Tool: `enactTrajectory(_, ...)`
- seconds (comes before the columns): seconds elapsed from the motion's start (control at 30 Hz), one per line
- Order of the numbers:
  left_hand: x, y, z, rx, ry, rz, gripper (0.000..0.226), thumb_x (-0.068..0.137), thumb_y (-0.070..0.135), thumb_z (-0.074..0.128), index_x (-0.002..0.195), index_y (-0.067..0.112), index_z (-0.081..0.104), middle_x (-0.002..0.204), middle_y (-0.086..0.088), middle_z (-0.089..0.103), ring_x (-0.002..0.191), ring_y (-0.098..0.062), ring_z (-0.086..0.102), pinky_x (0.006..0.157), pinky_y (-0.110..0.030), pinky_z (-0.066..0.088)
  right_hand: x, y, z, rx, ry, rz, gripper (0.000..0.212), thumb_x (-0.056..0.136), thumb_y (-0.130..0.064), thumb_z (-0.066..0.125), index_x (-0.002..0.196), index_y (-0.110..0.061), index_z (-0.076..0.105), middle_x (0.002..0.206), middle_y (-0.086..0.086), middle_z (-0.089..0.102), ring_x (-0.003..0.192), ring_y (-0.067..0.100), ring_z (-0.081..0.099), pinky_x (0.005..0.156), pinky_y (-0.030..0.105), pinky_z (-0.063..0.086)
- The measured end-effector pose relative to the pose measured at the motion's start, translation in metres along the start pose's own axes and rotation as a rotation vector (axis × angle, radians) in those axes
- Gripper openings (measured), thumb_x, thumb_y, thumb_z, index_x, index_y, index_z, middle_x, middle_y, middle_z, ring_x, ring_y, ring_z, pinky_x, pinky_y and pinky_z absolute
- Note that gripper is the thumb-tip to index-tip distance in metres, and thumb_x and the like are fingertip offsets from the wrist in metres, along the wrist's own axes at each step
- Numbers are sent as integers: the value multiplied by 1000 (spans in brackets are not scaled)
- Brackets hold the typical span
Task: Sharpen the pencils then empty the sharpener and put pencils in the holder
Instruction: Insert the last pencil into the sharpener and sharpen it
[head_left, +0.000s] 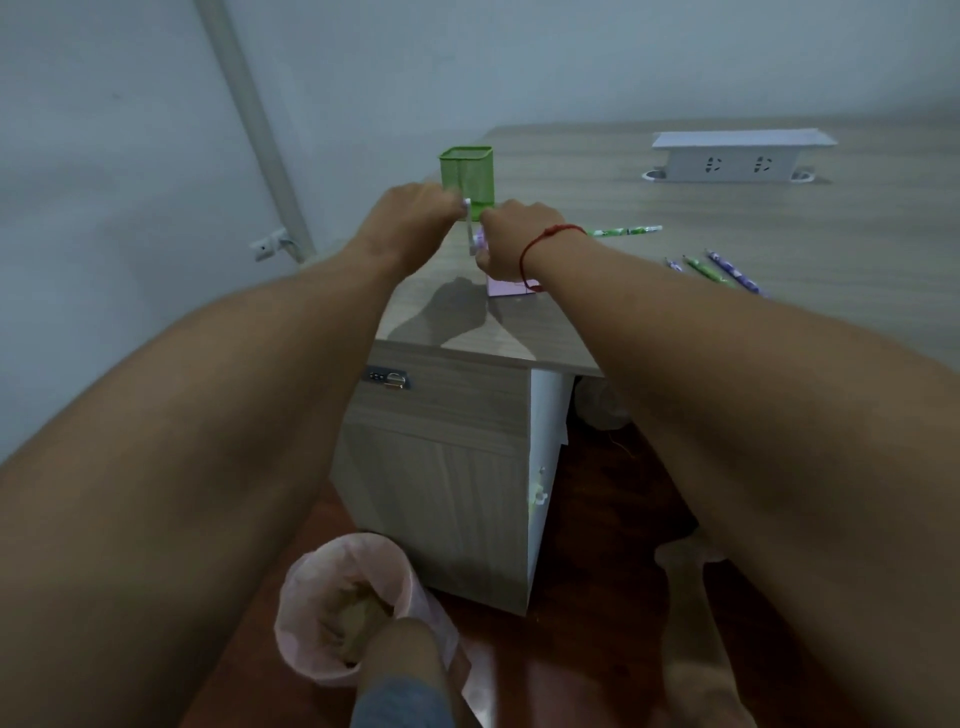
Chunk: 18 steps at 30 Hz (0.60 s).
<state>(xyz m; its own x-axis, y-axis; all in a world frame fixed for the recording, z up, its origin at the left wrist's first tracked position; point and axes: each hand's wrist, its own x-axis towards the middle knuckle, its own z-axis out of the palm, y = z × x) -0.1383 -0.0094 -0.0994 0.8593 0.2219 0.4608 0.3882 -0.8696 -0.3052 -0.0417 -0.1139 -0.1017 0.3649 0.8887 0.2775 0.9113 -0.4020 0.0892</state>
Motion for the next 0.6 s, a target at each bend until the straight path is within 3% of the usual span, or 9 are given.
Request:
enactTrajectory(0.3, -38, 23, 5, -147, 63, -127, 21, 97, 13, 43, 107, 4, 59, 97, -26, 65, 89, -43, 62, 72, -45, 47, -7, -7, -3, -20, 4, 5, 40, 99, -32, 39, 126, -6, 53, 127, 19, 57, 114, 36, 57, 91, 38, 46)
enactTrajectory(0.6, -48, 28, 8, -217, -21, -144, 22, 96, 9, 43, 112, 10, 58, 92, -24, 63, 83, -41, 62, 70, -43, 48, -4, -6, -1, -22, -20, -14, 34, 97, -29, 44, 116, -4, 58, 118, 18, 61, 98, 33, 60, 78, 35, 44)
